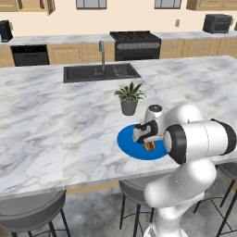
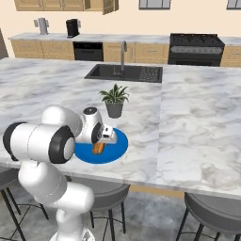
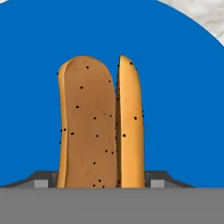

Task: Move the hot dog bun to the plate on the dining table and place the condiment next to that plate. Then navigate to the fridge and take the sausage and place it on the plate as well.

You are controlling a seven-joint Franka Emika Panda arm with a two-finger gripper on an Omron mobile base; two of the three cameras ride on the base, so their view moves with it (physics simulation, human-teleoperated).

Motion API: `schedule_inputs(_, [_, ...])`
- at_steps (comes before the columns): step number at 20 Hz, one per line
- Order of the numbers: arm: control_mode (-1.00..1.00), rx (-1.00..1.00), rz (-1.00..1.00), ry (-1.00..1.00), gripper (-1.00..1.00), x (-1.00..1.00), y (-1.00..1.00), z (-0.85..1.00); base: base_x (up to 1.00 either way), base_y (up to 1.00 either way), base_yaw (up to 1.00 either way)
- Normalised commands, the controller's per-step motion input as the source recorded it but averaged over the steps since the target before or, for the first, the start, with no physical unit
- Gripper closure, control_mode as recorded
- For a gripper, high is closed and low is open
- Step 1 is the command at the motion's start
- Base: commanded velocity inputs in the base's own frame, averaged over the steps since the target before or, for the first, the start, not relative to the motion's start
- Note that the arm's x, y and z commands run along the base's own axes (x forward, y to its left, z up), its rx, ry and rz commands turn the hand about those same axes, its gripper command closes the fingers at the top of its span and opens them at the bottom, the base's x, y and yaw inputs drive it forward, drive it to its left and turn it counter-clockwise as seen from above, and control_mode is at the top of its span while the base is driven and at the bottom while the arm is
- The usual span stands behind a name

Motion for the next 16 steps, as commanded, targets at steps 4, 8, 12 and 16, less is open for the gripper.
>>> schedule_inputs(4, [-1.00, 0.00, 0.00, 0.00, -1.00, 0.12, 0.00, -0.05, 0.00, 0.00, 0.00])
schedule_inputs(8, [-1.00, 0.00, -0.01, -0.06, -1.00, -0.04, -0.01, 0.13, 0.00, 0.00, 0.00])
schedule_inputs(12, [-1.00, 0.00, 0.00, -0.09, -1.00, -0.27, -0.04, 0.58, 0.00, 0.00, 0.00])
schedule_inputs(16, [-1.00, -0.01, 0.00, -0.07, -1.00, -0.17, 0.00, 0.74, 0.00, 0.00, 0.00])
